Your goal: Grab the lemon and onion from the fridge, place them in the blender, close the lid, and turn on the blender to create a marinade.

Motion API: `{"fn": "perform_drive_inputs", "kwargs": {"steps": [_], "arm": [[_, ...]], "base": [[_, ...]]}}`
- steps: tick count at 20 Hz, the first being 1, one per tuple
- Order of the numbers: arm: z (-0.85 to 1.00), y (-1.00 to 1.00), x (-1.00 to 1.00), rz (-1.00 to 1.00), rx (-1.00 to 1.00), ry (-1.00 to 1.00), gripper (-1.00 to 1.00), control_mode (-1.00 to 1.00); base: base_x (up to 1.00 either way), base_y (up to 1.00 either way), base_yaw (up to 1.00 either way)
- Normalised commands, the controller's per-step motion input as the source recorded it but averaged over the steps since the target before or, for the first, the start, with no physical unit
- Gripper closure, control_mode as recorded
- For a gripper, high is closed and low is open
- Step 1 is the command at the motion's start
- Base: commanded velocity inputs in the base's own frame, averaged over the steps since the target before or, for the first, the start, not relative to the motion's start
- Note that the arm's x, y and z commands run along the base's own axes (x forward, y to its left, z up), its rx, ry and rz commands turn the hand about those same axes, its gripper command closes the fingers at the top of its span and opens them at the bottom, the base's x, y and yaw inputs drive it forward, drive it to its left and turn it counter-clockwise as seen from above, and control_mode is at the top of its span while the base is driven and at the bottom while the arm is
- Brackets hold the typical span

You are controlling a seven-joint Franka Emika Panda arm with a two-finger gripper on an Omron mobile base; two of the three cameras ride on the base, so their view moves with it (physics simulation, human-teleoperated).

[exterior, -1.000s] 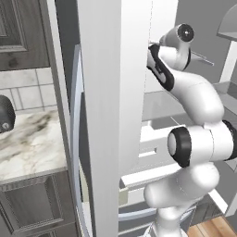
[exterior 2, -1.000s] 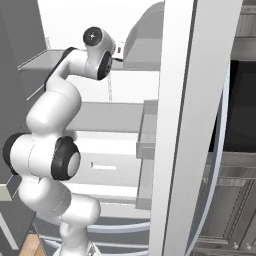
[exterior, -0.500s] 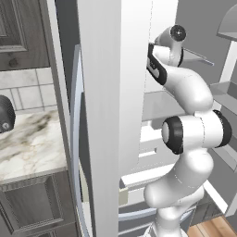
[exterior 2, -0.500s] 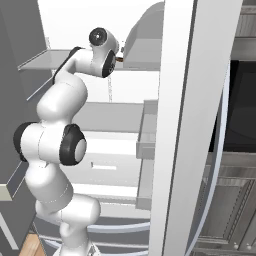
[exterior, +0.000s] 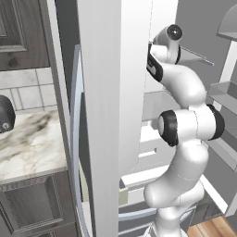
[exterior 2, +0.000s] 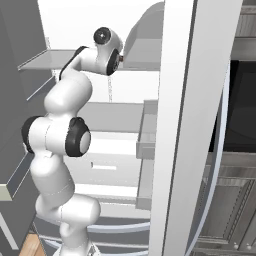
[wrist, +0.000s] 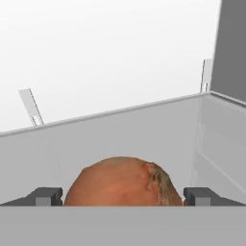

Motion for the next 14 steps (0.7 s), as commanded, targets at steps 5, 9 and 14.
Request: {"fn": "perform_drive_inputs", "kwargs": {"steps": [5, 9, 14], "arm": [[-0.12, -0.09, 0.11, -0.07, 0.00, 0.06, 1.00, -1.00], [-0.27, -0.01, 0.00, -0.07, 0.00, 0.13, 1.00, -1.00], [-0.08, 0.00, 0.00, 0.00, 0.00, 0.04, 1.00, -1.00]], "base": [[0.00, 0.00, 0.00], [0.00, 0.00, 0.00], [0.00, 0.00, 0.00]]}}
